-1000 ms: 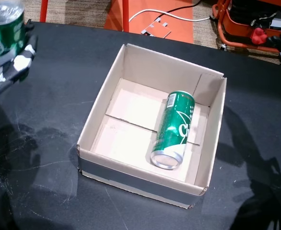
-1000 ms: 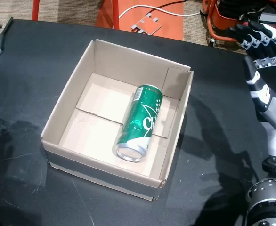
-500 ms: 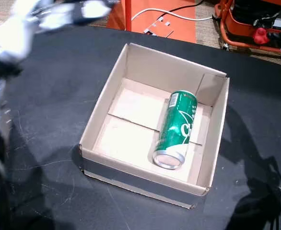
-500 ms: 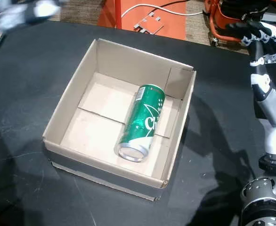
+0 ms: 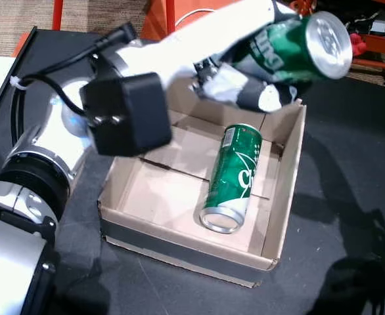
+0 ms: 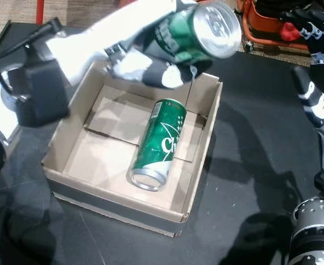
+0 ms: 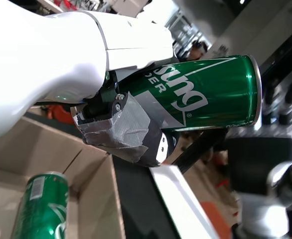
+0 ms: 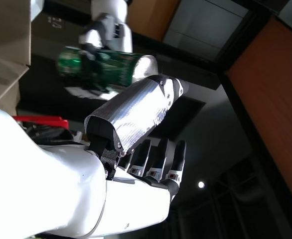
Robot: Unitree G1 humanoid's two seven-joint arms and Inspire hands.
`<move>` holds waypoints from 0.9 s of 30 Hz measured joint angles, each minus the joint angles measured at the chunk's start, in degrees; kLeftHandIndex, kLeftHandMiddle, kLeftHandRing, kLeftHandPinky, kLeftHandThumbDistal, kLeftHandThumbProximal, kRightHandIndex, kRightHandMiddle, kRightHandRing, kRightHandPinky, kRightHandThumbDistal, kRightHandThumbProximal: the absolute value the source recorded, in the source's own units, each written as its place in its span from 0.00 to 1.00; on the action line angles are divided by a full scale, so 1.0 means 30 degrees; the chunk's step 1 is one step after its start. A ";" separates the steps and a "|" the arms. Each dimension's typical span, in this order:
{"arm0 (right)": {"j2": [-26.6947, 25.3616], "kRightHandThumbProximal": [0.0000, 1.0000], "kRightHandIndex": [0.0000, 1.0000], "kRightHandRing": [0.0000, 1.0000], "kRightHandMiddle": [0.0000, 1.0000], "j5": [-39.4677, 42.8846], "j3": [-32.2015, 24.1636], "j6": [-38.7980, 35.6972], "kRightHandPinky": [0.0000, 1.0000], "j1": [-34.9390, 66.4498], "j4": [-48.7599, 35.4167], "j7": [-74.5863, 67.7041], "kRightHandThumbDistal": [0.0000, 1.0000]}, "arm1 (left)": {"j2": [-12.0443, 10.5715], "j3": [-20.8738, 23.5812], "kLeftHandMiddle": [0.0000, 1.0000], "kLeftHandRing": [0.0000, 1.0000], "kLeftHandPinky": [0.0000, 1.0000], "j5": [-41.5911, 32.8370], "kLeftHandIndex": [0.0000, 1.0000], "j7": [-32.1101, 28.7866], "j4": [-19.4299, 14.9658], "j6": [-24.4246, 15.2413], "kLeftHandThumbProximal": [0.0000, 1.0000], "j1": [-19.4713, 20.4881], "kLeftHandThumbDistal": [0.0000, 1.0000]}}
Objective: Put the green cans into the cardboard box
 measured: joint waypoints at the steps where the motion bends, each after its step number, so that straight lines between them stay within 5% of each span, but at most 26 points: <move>1: 0.0023 0.54 0.75 0.68 0.66 0.0037 -0.0002 0.0001 0.67 0.0044 -0.0077 0.0063 0.89 | -0.0040 -0.0097 0.24 0.28 0.35 0.0092 0.28 0.0059 0.0108 0.0134 0.00 0.0008 0.26; 12: 0.0037 0.59 0.74 0.66 0.65 0.0591 -0.0347 0.0168 0.67 0.0550 -0.0463 0.0348 0.91 | -0.0017 -0.0385 0.25 0.30 0.35 0.0355 0.29 0.0247 0.0401 0.1331 0.00 0.0668 0.25; 27: 0.0036 0.57 0.76 0.67 0.66 0.0590 -0.0342 -0.0422 0.67 0.0900 -0.0714 0.0370 0.80 | 0.0387 0.0245 0.25 0.30 0.36 -0.0287 0.27 -0.0796 0.0578 0.2328 0.00 0.2164 0.31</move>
